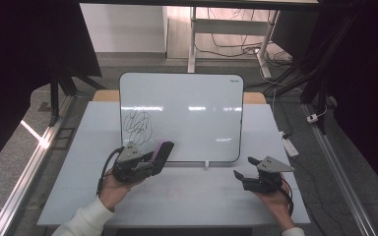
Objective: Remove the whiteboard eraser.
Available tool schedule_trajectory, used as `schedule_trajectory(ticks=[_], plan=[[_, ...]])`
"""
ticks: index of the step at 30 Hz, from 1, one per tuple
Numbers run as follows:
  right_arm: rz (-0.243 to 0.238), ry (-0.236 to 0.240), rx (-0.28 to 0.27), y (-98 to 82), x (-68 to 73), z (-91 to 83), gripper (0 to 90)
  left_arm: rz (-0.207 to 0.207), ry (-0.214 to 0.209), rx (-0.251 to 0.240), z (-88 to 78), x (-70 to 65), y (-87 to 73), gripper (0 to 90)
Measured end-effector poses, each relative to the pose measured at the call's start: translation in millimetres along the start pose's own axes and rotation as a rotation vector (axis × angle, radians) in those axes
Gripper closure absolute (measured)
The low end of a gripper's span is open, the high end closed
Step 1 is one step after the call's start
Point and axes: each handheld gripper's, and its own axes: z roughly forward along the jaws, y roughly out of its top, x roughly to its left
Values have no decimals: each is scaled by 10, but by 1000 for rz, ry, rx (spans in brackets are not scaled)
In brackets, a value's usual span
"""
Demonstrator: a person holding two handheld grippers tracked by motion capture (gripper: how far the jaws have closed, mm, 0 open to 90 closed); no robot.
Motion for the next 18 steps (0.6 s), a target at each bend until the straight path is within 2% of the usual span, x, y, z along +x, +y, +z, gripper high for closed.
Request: schedule_trajectory(ticks=[7,12,14,18], plan=[[50,41,-18,105,72,46,248,32,-16,13,122,-121,1,643],[59,68,-22,159,118,79,251,41,-29,22,186,-181,2,643],[61,94,-30,203,165,116,251,51,-35,24,219,-223,10,643],[48,125,-39,277,236,149,252,63,-43,27,251,-268,17,643]])
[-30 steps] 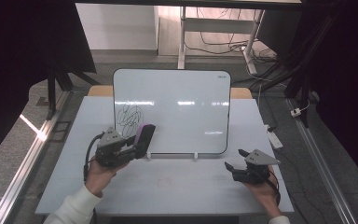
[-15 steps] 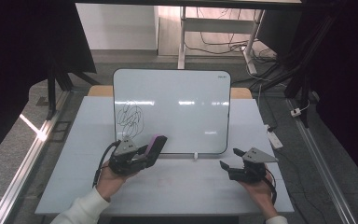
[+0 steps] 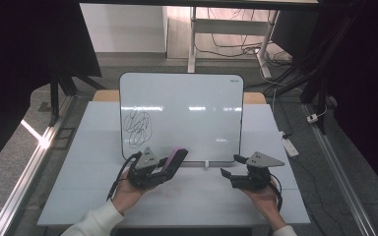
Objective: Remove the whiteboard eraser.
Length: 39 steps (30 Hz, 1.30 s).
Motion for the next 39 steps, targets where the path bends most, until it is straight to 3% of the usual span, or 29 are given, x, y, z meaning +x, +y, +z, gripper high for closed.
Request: schedule_trajectory(ticks=[5,13,17,24,37,39], plan=[[-2,27,-9,59,63,35,245,5,-6,-1,20,-30,-2,643],[54,75,-15,137,146,99,238,30,-20,11,77,-110,-28,643],[68,129,-16,235,231,215,229,41,-19,15,125,-137,-27,642],[146,226,-19,353,372,384,221,62,-18,24,169,-189,-40,642],[299,252,-14,378,492,538,231,92,-7,18,227,-283,-35,641],[301,256,-10,374,505,557,242,91,-5,14,228,-291,-31,641]])
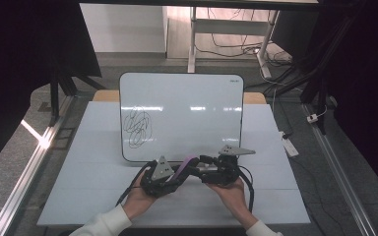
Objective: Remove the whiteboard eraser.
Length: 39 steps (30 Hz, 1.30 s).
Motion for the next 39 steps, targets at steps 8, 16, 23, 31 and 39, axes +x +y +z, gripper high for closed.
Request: schedule_trajectory(ticks=[8,16,23,31,39], plan=[[47,22,-4,-20,-24,31,361,23,6,8,22,-46,3,638],[25,18,-12,-17,-30,21,400,19,-3,9,37,-44,6,612],[-17,23,-33,3,-34,-18,407,2,-53,7,-12,10,36,365],[-118,73,-60,86,-82,-148,407,-38,-173,-25,-177,229,41,251],[-176,97,-51,92,-106,-176,407,-48,-194,-20,-218,374,19,248]])
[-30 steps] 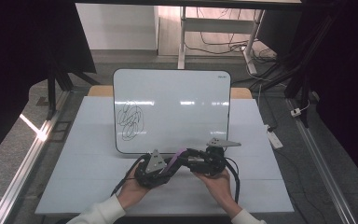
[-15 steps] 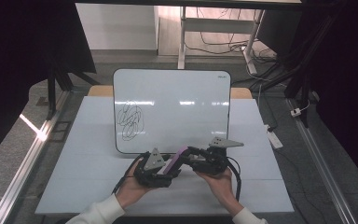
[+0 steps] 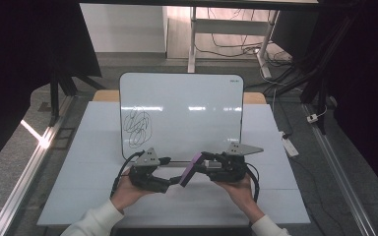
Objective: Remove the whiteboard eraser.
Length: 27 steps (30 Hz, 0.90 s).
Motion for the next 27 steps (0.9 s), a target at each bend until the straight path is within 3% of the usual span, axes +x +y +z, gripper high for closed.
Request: schedule_trajectory(ticks=[9,18,27], plan=[[-64,40,10,5,21,-2,407,-8,-104,6,1,97,9,237],[-99,55,29,3,43,16,407,18,-164,54,124,112,38,198],[-128,130,37,6,54,25,407,38,-266,88,248,138,76,199]])
